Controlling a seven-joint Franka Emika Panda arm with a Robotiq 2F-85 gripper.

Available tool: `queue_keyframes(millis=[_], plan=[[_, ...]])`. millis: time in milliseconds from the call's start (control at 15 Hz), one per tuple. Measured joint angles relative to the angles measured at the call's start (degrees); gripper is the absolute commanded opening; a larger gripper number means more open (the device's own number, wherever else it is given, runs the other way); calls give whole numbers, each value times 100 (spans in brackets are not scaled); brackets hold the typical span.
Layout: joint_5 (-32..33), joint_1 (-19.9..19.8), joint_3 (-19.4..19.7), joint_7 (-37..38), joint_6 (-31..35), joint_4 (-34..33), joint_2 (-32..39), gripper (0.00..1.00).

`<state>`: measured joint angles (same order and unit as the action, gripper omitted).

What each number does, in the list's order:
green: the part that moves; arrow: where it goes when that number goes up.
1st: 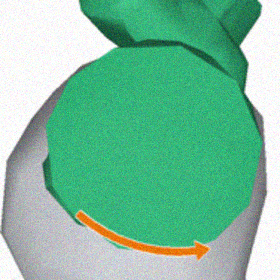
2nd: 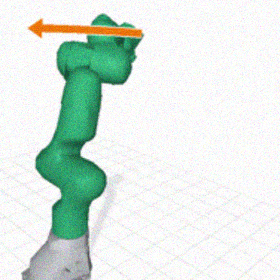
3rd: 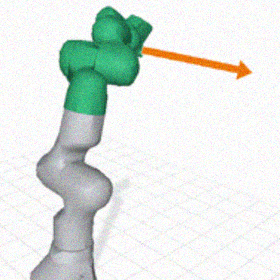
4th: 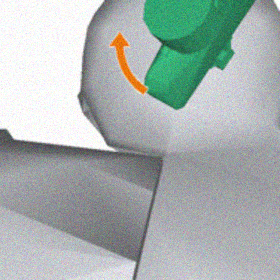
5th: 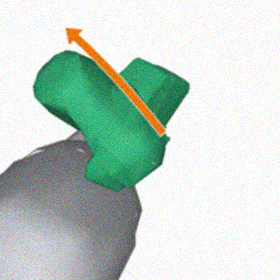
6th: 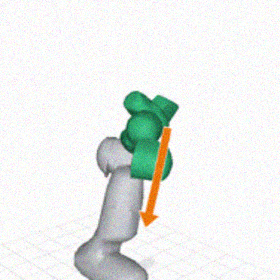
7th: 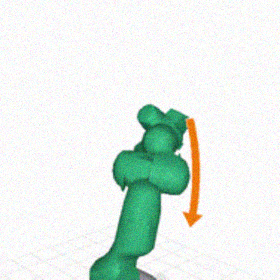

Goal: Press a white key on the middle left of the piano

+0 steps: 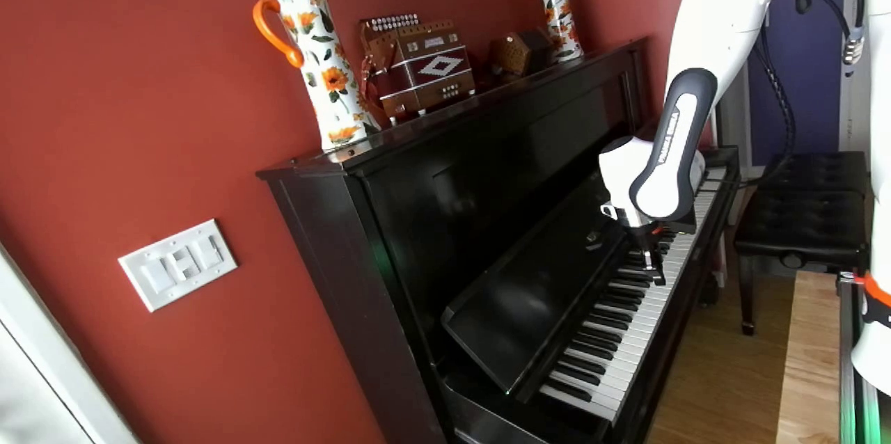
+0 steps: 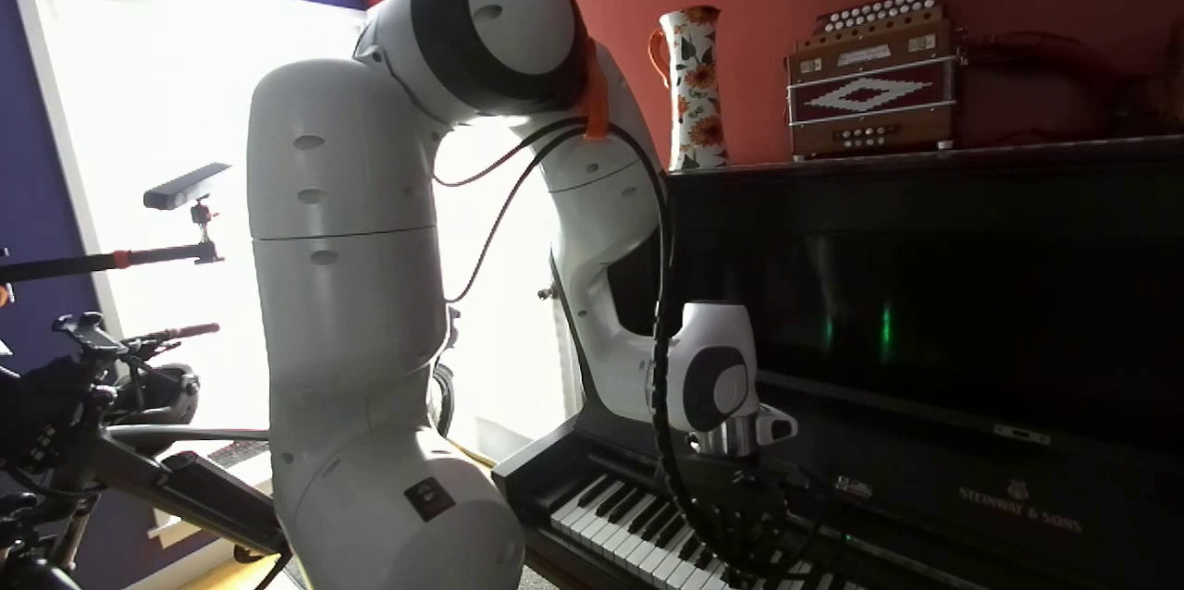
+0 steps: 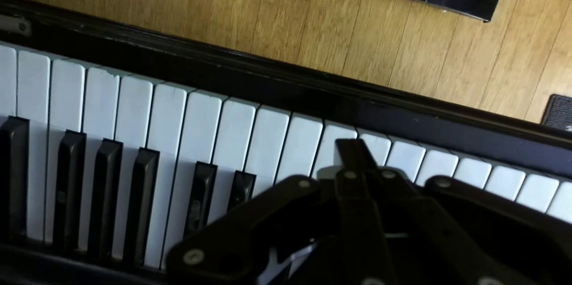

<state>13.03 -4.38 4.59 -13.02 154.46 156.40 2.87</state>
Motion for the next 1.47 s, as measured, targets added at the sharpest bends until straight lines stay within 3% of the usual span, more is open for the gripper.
queue_keyframes(millis=[733,1467], plan=[[-377,-83,-15,-638,185,-393,792,0],[-835,-366,-298,-1180,522,-590,1267,0]])
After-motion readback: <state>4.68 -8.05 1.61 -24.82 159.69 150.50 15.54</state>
